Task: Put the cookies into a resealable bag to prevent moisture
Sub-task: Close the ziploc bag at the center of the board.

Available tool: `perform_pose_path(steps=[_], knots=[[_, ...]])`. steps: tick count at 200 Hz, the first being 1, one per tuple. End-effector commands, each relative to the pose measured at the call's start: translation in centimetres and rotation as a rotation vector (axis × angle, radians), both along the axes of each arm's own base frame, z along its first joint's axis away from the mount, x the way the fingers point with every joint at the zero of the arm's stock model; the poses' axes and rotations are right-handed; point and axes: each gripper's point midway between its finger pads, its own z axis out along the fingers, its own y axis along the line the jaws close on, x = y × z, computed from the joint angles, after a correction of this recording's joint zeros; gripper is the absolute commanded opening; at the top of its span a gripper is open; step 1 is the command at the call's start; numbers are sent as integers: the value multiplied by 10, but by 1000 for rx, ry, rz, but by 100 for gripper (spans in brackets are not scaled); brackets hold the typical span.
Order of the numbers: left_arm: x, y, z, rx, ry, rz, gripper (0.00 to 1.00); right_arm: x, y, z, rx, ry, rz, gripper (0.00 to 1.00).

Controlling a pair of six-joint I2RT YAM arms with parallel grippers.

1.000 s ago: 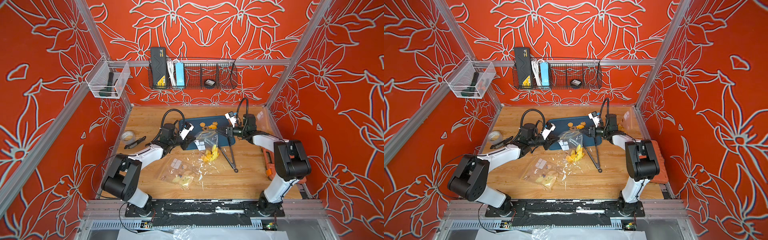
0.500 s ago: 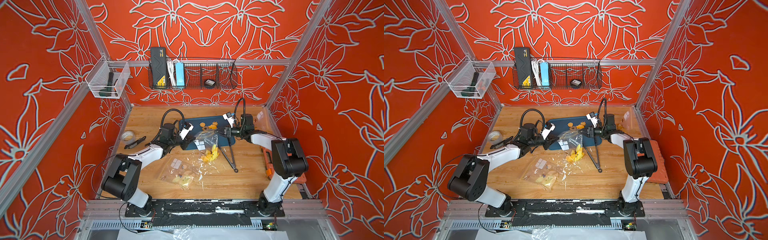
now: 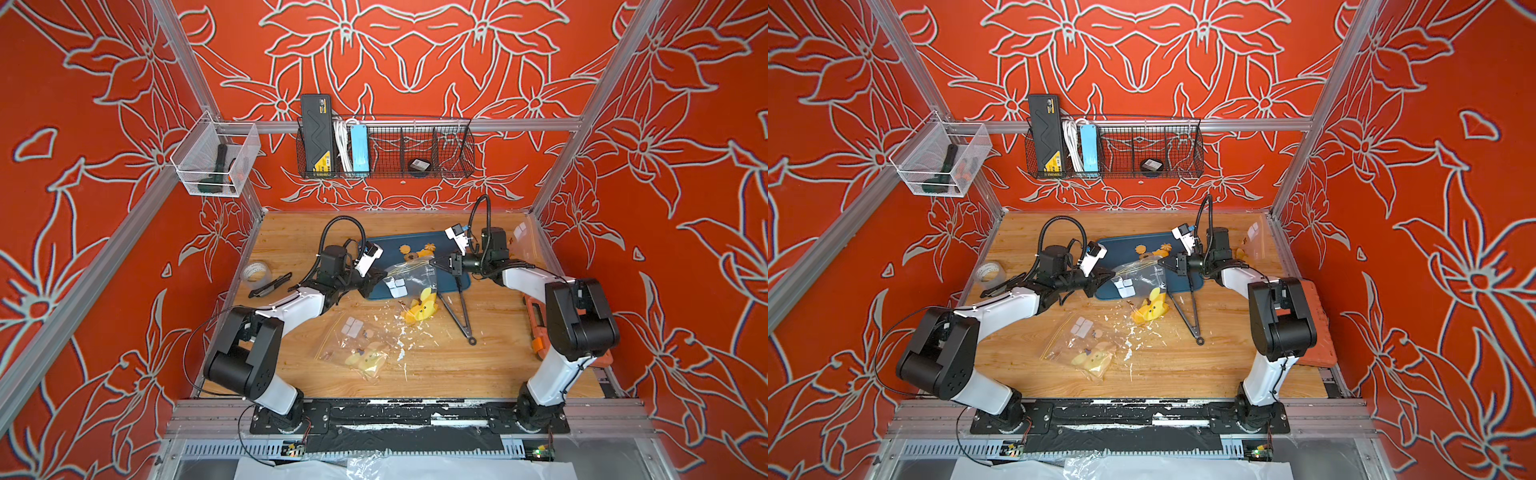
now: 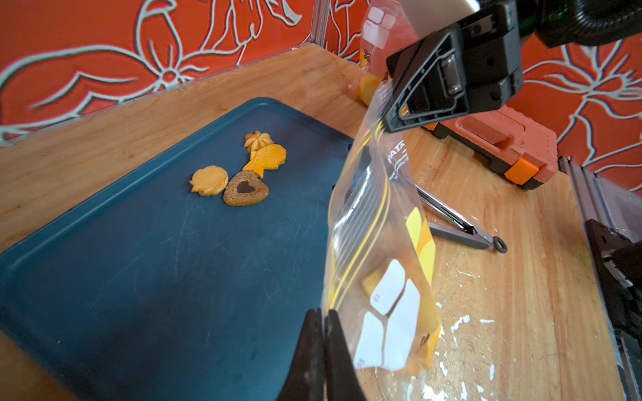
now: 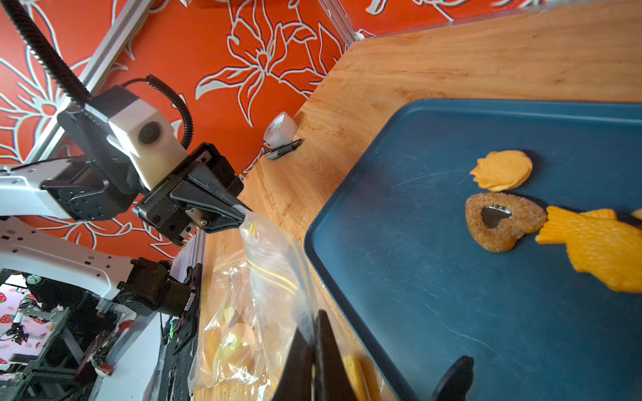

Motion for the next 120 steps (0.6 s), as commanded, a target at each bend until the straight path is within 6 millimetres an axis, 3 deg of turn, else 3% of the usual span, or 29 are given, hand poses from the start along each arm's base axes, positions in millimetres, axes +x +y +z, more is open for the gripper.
perform_pose_path(steps=[1, 43, 90, 120], knots=[[7, 11, 12, 15, -24, 61, 0, -7, -3, 27, -3, -78, -41, 0], [1, 22, 37, 13, -92, 110, 0, -38, 0, 48, -30, -110, -124, 0], [-36, 22, 80, -38, -250, 38, 0, -79, -10, 51, -60, -124, -250, 0], [-55, 21, 79, -39, -236, -3, 0, -99, -19, 44, -78, -101, -278, 0]])
